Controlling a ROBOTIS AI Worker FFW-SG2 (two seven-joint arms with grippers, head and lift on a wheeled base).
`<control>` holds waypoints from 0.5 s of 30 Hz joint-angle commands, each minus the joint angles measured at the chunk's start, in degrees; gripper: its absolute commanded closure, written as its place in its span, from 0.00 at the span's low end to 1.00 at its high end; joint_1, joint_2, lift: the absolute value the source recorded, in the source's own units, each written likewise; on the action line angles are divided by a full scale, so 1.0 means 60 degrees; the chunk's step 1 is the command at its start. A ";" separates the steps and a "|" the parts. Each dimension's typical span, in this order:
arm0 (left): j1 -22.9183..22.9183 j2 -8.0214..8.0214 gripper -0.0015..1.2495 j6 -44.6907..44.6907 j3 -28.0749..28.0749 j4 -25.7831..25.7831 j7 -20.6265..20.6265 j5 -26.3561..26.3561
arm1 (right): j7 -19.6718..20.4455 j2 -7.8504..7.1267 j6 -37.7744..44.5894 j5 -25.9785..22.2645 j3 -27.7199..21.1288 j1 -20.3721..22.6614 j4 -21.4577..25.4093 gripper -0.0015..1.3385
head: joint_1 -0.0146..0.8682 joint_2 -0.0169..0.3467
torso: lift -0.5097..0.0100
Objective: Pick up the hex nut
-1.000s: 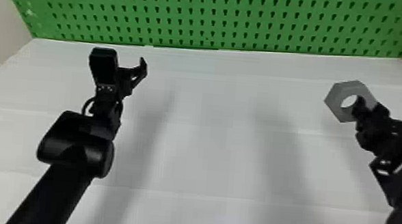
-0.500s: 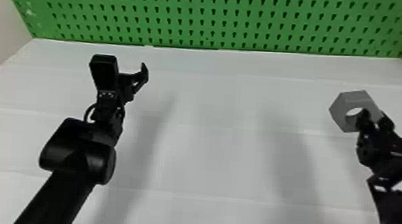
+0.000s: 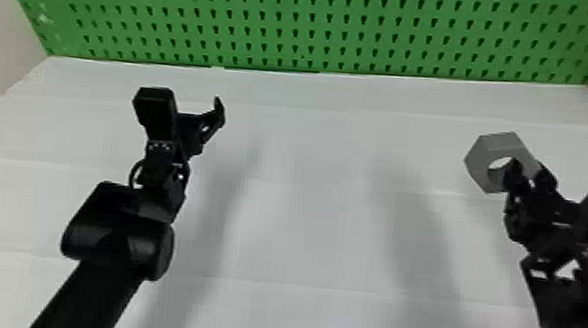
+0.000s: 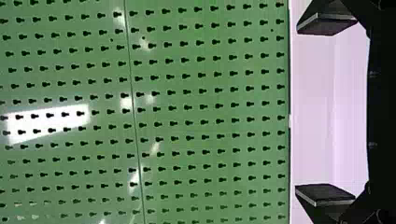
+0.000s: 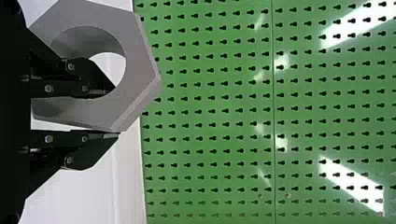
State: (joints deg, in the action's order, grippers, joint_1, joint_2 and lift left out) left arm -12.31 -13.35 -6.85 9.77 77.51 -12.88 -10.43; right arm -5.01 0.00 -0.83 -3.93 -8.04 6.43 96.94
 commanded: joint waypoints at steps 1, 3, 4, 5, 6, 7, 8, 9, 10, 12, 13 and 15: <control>0.0016 0.0028 0.07 0.0000 0.0145 0.0178 0.0022 -0.0092 | 0.0000 0.0009 0.0007 0.0025 0.0022 -0.0047 0.0000 0.83 | 0.91 0.43 | 0.80; 0.0016 0.0057 0.07 0.0000 0.0189 0.0207 0.0110 -0.0195 | 0.0000 0.0009 0.0007 0.0040 0.0022 -0.0061 0.0000 0.83 | 0.91 0.43 | 0.80; 0.0016 0.0072 0.07 0.0000 0.0203 0.0222 0.0154 -0.0195 | 0.0000 0.0009 0.0007 0.0055 0.0037 -0.0076 0.0000 0.83 | 0.91 0.43 | 0.80; 0.0001 0.0086 0.07 0.0000 0.0218 0.0222 0.0183 -0.0195 | 0.0000 0.0009 0.0007 0.0055 0.0052 -0.0076 0.0000 0.83 | 0.91 0.43 | 0.80; 0.0001 0.0086 0.07 0.0000 0.0233 0.0222 0.0213 -0.0195 | 0.0000 0.0009 0.0007 0.0069 0.0066 -0.0076 0.0000 0.83 | 0.91 0.43 | 0.80; 0.0001 0.0101 0.07 0.0000 0.0247 0.0222 0.0242 -0.0195 | 0.0000 0.0009 0.0007 0.0069 0.0081 -0.0091 0.0000 0.83 | 0.91 0.43 | 0.80; 0.0001 0.0101 0.07 0.0000 0.0262 0.0222 0.0257 -0.0195 | 0.0000 0.0009 0.0007 0.0084 0.0110 -0.0091 0.0000 0.83 | 0.91 0.43 | 0.80; 0.0001 0.0116 0.07 0.0000 0.0277 0.0222 0.0271 -0.0195 | 0.0000 0.0009 0.0007 0.0099 0.0140 -0.0105 0.0000 0.83 | 0.91 0.43 | 0.80; 0.0001 0.0116 0.07 0.0000 0.0291 0.0222 0.0286 -0.0195 | 0.0000 0.0009 0.0007 0.0113 0.0154 -0.0105 0.0000 0.83 | 0.91 0.43 | 0.80; 0.0030 0.0116 0.07 0.0000 0.0306 0.0236 0.0300 -0.0195 | 0.0000 0.0009 0.0007 0.0157 0.0184 -0.0135 0.0000 0.83 | 0.91 0.43 | 0.80; 0.0030 0.0116 0.07 0.0000 0.0321 0.0236 0.0300 -0.0195 | 0.0000 0.0009 0.0007 0.0157 0.0213 -0.0149 0.0000 0.83 | 0.91 0.43 | 0.80; 0.0060 0.0145 0.07 0.0000 0.0306 0.0236 0.0315 -0.0195 | 0.0000 0.0009 0.0007 0.0157 0.0242 -0.0164 0.0000 0.83 | 0.91 0.43 | 0.80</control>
State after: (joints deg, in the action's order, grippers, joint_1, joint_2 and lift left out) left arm -12.22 -12.66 -6.86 11.56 78.89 -11.05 -11.60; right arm -5.01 0.00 -0.79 -3.12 -6.99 5.66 96.94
